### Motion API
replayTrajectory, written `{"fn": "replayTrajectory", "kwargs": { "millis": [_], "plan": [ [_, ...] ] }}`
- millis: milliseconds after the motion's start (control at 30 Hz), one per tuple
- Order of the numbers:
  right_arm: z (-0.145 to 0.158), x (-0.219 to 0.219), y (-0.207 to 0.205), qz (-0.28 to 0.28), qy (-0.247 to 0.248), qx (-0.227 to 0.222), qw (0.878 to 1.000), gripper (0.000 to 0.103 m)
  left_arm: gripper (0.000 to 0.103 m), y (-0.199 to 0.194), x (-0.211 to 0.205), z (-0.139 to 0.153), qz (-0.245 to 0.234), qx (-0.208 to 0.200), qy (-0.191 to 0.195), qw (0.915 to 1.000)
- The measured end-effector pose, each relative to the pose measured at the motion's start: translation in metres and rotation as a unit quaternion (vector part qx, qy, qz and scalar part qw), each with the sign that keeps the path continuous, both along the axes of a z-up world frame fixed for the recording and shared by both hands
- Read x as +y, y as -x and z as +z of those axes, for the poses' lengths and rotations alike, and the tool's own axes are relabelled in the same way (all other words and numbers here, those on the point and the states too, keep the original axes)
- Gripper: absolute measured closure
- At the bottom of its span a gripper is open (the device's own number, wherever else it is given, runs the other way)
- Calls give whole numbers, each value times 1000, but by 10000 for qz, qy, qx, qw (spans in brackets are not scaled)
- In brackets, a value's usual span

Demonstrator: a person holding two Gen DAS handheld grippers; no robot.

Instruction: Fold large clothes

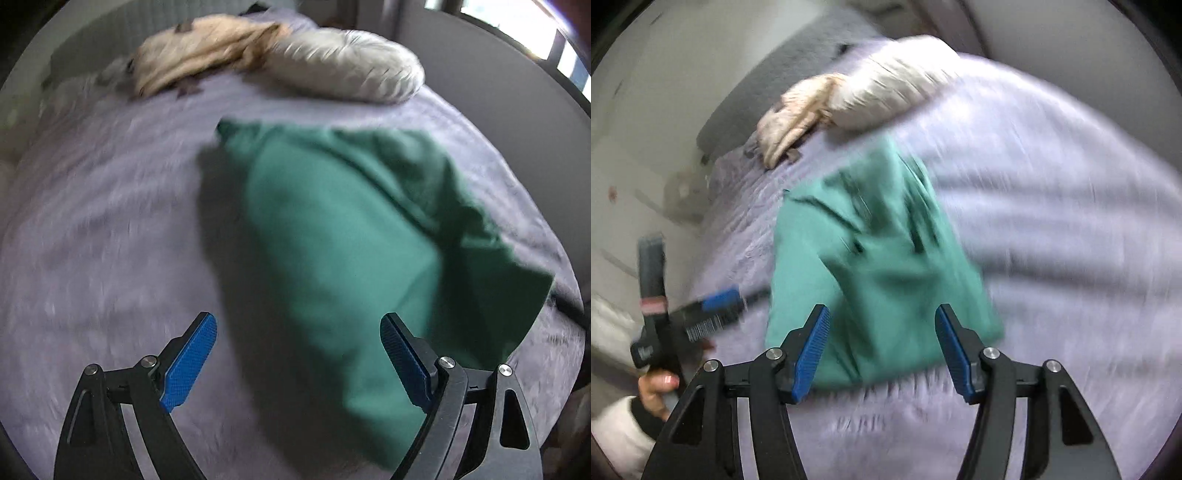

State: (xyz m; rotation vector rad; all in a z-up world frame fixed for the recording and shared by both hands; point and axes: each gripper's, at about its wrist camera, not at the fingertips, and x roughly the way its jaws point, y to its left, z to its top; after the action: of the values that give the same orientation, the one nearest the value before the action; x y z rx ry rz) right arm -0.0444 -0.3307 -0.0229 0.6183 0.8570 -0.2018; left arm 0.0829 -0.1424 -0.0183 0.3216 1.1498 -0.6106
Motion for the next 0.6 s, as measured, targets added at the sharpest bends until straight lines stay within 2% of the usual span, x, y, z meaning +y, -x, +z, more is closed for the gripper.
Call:
{"fn": "replayTrajectory", "kwargs": {
  "millis": [67,133,167,200,233,300,333,400,433,467,600],
  "plan": [
    [13,6,-27,385,610,23,9974,39,12,4,3,-8,54,90,40,9999],
    [13,13,-52,771,1077,322,9907,41,12,9,3,-17,65,196,83,9998],
    [7,15,-63,887,1302,649,9854,61,12,11,4,-19,63,231,78,9997],
    [-1,17,-69,980,1369,902,9816,99,12,14,5,-21,47,242,90,9997],
    [-10,14,-67,980,1353,1118,9796,98,12,17,9,-25,26,251,135,9996],
    [-27,-4,-43,588,1260,1370,9808,98,11,22,15,-29,-19,275,211,9994],
    [-36,-15,-36,369,1129,1512,9813,98,4,23,21,-31,-30,327,276,9991],
    [-70,-48,-12,-55,33,1599,9871,98,1,23,27,-39,14,383,347,9987],
    [-86,-56,-1,-228,-407,1609,9859,98,1,23,28,-42,6,428,368,9984],
    [-96,-58,4,-254,-551,1610,9851,98,1,24,29,-45,15,450,355,9984],
    [-94,-49,5,-169,-274,1599,9866,98,0,29,31,-46,34,377,315,9988]
  ]
}}
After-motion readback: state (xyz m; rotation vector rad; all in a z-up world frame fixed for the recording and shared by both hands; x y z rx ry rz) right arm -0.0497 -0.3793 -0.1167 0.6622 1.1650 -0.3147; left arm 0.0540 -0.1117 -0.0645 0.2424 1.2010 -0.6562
